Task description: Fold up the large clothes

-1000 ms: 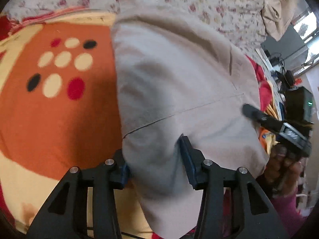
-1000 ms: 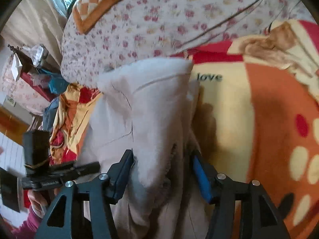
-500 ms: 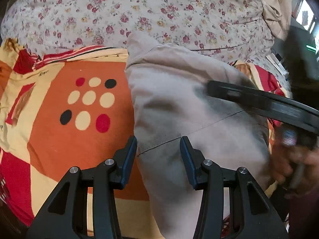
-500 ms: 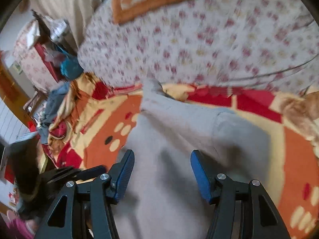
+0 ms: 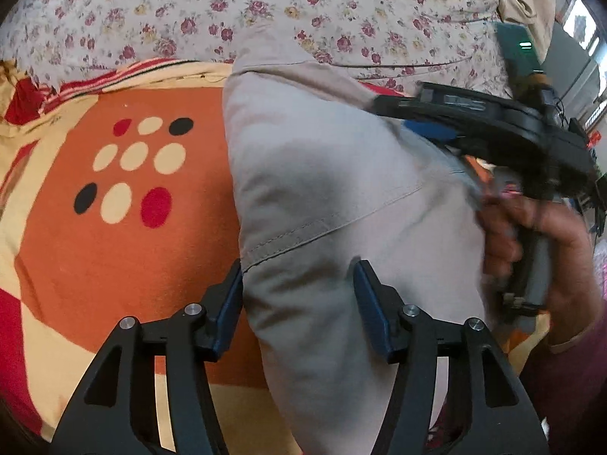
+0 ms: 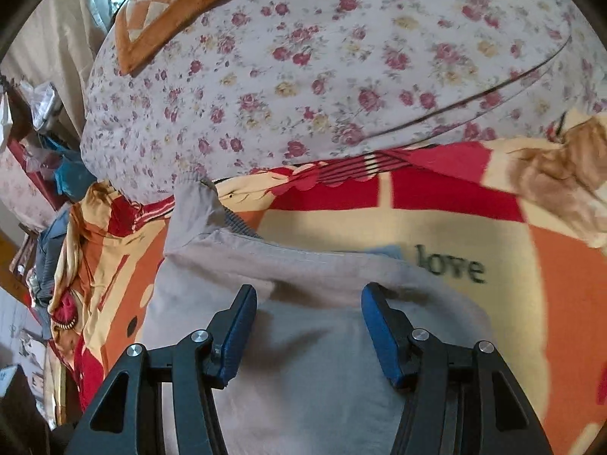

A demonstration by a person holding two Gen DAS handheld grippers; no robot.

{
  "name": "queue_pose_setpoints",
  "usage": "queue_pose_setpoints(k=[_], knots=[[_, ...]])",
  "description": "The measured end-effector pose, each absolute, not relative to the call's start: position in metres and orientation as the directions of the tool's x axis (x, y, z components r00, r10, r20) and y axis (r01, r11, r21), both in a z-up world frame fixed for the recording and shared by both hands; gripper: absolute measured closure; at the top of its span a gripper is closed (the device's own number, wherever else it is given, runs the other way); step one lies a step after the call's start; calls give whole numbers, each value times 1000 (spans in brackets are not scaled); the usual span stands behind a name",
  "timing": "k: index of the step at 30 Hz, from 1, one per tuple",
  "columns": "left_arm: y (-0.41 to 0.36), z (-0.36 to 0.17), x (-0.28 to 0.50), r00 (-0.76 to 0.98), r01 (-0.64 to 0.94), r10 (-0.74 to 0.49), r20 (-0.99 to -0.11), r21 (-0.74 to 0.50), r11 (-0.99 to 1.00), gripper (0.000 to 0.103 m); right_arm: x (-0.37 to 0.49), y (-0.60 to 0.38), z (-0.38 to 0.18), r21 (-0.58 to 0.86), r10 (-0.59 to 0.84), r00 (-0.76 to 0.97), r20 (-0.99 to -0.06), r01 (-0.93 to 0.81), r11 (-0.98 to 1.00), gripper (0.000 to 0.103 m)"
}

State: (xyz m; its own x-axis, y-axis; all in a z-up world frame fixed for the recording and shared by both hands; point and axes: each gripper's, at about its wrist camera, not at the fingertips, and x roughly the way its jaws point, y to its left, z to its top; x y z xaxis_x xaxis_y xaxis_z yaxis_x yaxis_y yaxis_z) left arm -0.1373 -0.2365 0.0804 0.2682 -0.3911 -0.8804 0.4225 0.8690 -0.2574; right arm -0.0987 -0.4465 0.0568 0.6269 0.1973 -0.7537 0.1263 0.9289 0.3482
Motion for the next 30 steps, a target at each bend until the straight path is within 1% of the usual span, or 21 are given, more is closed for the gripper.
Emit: queue_pose_setpoints(k=[4,7,9,12,13,16,19,22,23,25,28,30], knots=[[-236,78,-142,282,417,-377,-882,-241,876,46,-140,-445,83,297,195,620,-760,64,953,47],[-235,78,-143,286,407,-375,-882,-243,881,45,-174,-439,89,258,198,620,-759,7,966,47],[-236,78,-145,293,405,-368,-883,-234,884,43,-196,-435,81,208,171,608,-775,-10,978,47],[-239,78,-150,311,402,-352,-883,-213,890,41,-212,-434,57,87,63,585,-809,13,996,47],[-240,78,-151,318,403,-348,-882,-207,892,41,-214,-435,53,75,48,589,-807,21,997,47],[-241,82,-157,348,397,-328,-878,-179,900,40,-224,-450,48,147,80,599,-797,64,987,47],[-239,85,-163,370,385,-308,-876,-158,909,40,-235,-450,60,113,45,607,-793,75,991,47],[-236,90,-170,402,374,-289,-869,-132,918,40,-251,-446,79,132,54,638,-768,75,988,46],[-236,92,-173,407,374,-288,-867,-130,918,40,-256,-443,85,145,61,651,-756,76,987,44],[-235,96,-178,425,374,-286,-859,-122,919,40,-264,-437,93,160,70,668,-740,75,984,31],[-233,105,-188,466,372,-270,-842,-91,924,40,-276,-422,100,148,56,697,-715,73,986,29],[-229,110,-192,486,364,-268,-832,-87,928,40,-279,-415,102,142,48,702,-711,76,987,26]])
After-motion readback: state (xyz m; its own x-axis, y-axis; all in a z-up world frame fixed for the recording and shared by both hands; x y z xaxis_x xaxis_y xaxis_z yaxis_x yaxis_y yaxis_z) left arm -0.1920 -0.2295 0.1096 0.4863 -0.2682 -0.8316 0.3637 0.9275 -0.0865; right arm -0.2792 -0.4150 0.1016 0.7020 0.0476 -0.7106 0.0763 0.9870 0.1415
